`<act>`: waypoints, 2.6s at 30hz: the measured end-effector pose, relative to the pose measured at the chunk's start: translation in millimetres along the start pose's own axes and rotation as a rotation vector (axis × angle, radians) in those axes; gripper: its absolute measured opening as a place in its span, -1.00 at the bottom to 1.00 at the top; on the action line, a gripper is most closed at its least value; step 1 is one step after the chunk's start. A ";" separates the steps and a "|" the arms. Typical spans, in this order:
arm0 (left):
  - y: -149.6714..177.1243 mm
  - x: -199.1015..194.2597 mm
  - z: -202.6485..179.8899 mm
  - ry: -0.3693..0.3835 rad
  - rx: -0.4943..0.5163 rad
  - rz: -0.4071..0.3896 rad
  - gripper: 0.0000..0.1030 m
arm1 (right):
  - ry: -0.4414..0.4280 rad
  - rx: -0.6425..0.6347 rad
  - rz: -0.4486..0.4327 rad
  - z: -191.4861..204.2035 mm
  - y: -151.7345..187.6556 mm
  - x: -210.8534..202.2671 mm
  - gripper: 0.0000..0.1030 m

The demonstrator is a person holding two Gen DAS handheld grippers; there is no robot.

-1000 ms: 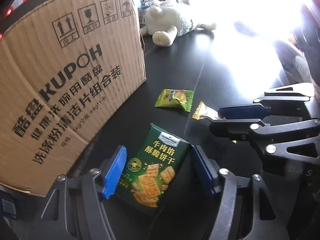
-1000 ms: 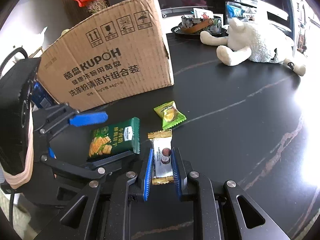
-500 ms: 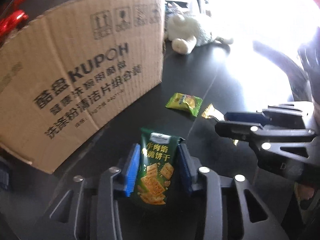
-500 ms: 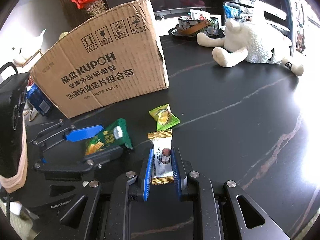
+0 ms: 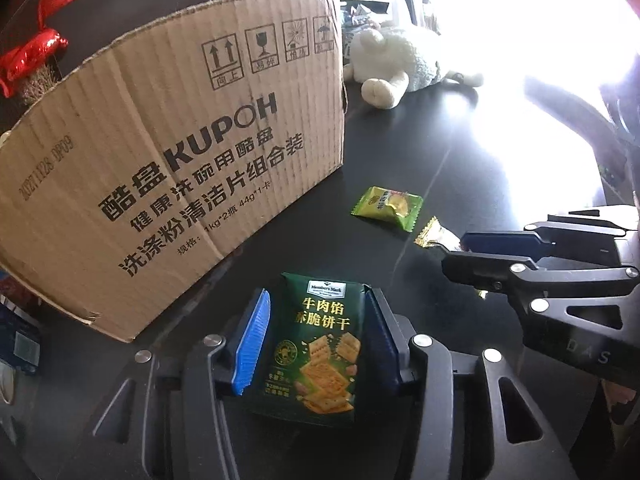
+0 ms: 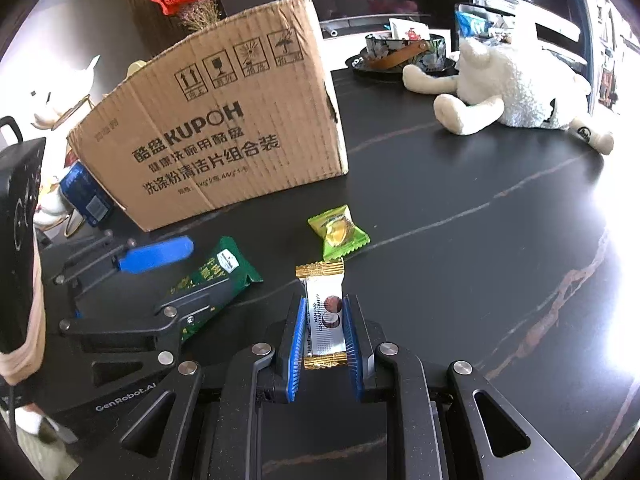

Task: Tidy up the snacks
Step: 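Lift both held snacks and carry them over the open cardboard box, then open both grippers to drop the snacks into the box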

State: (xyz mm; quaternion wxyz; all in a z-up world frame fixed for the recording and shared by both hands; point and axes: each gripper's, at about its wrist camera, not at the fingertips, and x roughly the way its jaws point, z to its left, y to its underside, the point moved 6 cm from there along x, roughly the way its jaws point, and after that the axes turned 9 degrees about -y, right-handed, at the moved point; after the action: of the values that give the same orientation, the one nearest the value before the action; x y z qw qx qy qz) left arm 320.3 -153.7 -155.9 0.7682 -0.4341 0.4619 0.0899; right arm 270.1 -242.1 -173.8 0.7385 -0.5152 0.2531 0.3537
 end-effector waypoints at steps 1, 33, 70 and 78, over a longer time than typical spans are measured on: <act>0.2 1.9 -0.7 0.010 0.000 0.005 0.01 | 0.002 0.000 -0.002 0.1 -0.2 0.2 -0.61; 3.5 -52.4 13.7 -0.081 -0.220 -0.096 -0.19 | -0.037 -0.084 -0.112 17.1 -19.2 -36.4 -0.61; -107.4 -131.7 127.6 -0.258 -0.363 -0.203 -0.19 | -0.224 -0.294 -0.195 103.9 -179.0 -73.5 -0.60; -119.4 -96.2 145.8 -0.272 -0.372 -0.191 -0.17 | -0.201 -0.314 -0.176 101.1 -194.2 -42.6 -0.60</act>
State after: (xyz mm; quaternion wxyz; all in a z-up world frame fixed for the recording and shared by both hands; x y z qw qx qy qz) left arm 423.1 -91.5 18.3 0.7353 -0.5934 0.2867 0.1581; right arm 396.7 -200.7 5.2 0.6988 -0.6063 0.0739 0.3723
